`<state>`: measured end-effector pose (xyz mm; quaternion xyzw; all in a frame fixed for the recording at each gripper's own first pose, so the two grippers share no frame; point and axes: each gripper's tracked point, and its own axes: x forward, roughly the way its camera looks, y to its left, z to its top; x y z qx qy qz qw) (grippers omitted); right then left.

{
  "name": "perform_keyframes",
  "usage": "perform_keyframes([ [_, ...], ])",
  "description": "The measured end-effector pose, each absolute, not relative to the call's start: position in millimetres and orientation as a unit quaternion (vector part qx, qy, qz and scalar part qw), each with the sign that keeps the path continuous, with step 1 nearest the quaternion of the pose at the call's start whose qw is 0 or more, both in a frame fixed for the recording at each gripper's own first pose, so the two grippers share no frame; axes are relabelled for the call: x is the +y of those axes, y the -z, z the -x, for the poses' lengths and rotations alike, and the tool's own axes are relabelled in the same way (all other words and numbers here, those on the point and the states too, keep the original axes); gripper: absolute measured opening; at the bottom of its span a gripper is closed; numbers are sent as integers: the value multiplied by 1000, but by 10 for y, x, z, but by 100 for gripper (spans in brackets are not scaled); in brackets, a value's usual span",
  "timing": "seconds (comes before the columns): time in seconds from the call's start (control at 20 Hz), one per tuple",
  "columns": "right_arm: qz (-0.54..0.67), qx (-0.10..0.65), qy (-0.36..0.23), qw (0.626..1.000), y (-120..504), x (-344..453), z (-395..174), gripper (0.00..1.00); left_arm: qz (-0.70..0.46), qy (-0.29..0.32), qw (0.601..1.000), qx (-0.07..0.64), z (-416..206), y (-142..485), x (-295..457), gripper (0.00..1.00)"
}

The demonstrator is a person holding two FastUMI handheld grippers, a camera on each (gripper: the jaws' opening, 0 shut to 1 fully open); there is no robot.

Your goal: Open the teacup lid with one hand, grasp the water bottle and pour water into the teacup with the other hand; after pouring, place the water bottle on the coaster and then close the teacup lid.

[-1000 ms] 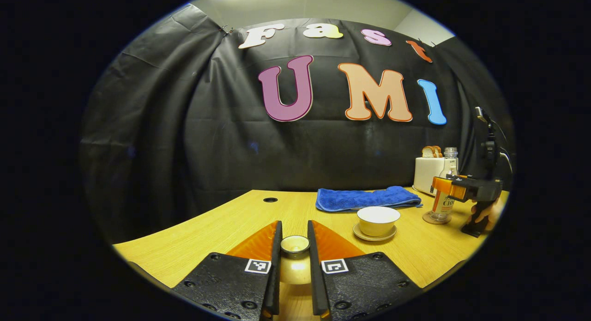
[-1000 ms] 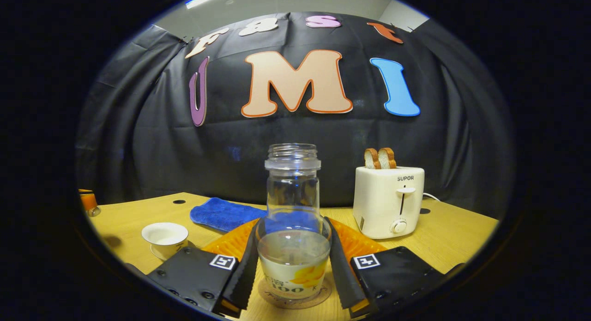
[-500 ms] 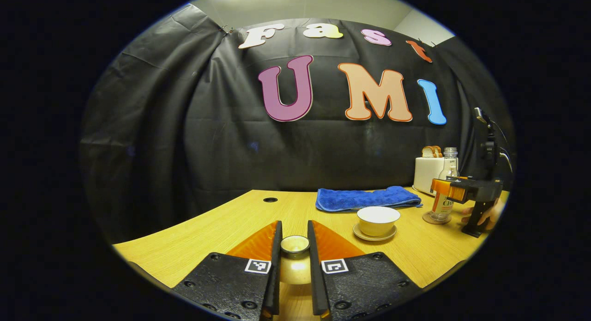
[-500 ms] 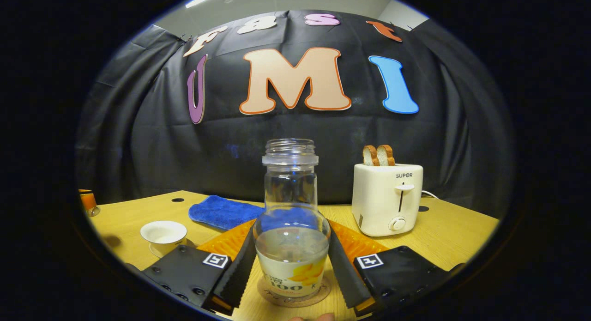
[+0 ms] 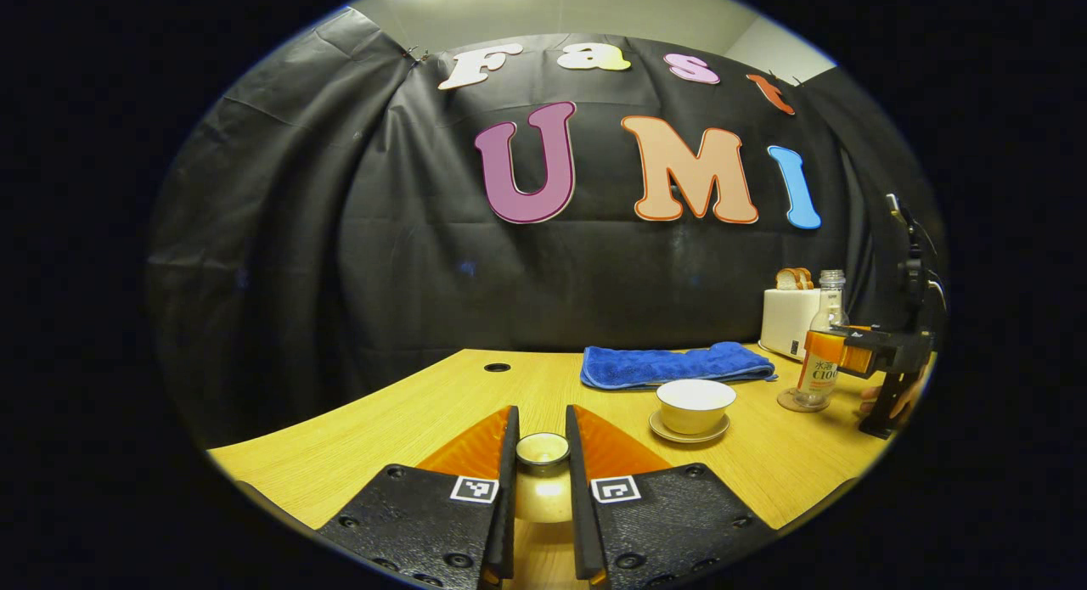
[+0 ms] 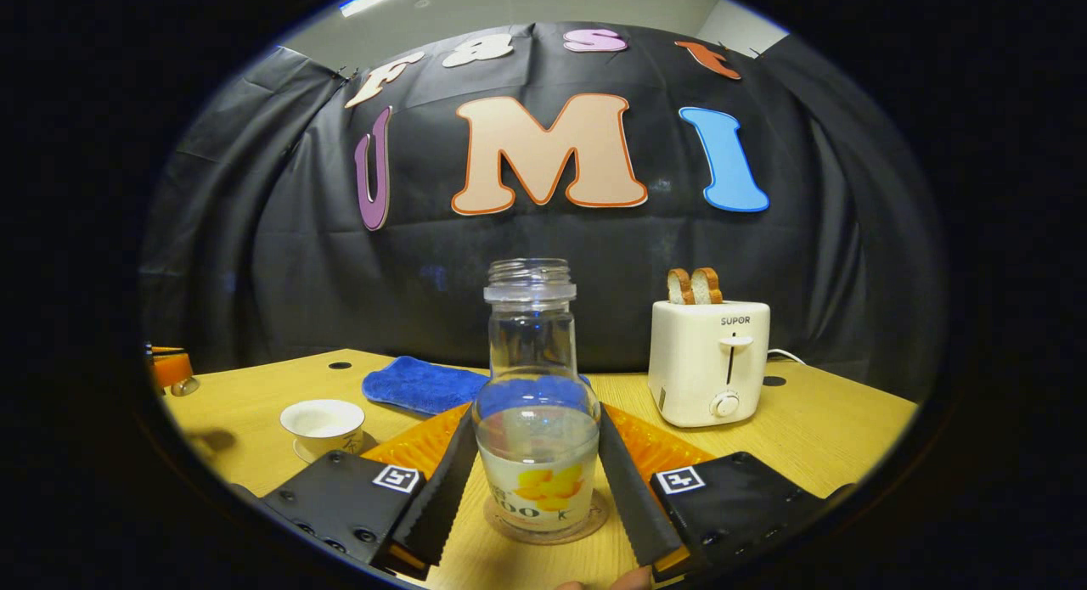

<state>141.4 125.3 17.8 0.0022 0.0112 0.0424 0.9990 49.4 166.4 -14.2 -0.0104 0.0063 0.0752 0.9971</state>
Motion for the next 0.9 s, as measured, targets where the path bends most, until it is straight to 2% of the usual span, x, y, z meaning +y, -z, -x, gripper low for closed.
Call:
perform_keyframes([
  [0.05,-2,12,-39,999,-176,1236,-1415,81,10,-78,997,6,-489,138,1669,25],
  [0.15,-2,12,-35,999,-183,1226,-1411,85,10,-80,997,6,-490,135,1677,25],
  [0.25,-2,13,-32,999,-171,1212,-1405,80,10,-81,997,6,-499,134,1669,25],
  [0.35,-2,13,-29,999,-178,1198,-1386,81,10,-81,997,6,-495,133,1679,25],
  [0.4,-1,13,-28,1000,-176,1191,-1375,85,10,-81,997,6,-491,143,1674,25],
  [0.55,-1,11,-26,1000,-185,1182,-1327,81,10,-83,997,6,-493,139,1686,25],
  [0.65,-1,12,-27,1000,-181,1185,-1294,89,10,-84,996,7,-491,133,1683,25],
  [0.7,-1,12,-27,1000,-181,1178,-1281,81,10,-85,996,7,-488,134,1689,25],
  [0.75,-2,12,-28,1000,-186,1180,-1273,85,10,-86,996,7,-494,140,1693,25],
  [0.8,-2,12,-28,1000,-182,1179,-1257,81,10,-87,996,7,-485,139,1689,25],
  [0.9,-1,12,-27,1000,-182,1173,-1235,85,11,-88,996,7,-484,139,1691,25],
])
